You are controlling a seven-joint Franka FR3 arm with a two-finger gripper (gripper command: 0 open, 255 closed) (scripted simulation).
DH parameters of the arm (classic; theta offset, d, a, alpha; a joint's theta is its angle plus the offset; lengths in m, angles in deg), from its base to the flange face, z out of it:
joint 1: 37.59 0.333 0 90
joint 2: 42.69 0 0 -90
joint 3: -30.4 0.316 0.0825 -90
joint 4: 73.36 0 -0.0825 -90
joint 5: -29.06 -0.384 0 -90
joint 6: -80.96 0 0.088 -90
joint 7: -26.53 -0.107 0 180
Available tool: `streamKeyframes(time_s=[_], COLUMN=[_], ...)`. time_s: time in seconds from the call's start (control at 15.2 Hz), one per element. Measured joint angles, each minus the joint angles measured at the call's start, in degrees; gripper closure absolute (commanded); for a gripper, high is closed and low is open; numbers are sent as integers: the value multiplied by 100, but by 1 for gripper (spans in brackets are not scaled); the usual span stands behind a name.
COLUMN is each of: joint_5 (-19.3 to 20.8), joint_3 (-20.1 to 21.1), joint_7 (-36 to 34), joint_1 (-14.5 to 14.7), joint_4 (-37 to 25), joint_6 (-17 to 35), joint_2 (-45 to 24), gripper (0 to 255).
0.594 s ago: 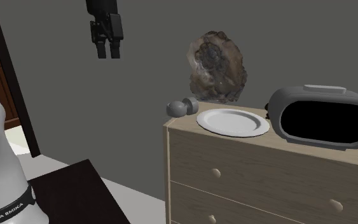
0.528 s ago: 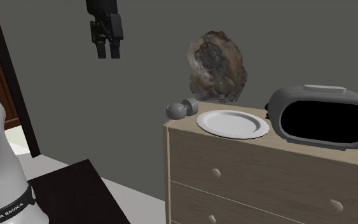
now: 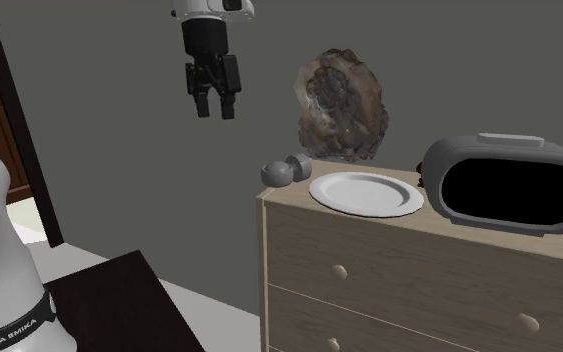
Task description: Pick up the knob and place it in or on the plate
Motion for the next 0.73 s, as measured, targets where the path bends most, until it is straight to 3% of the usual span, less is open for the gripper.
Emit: streamKeyframes(time_s=[0.73], joint_5=[263], joint_3=[-466], joint_7=[351], joint_1=[-219], joint_4=[-337], joint_6=[1861], joint_2=[-1776], gripper=[0])
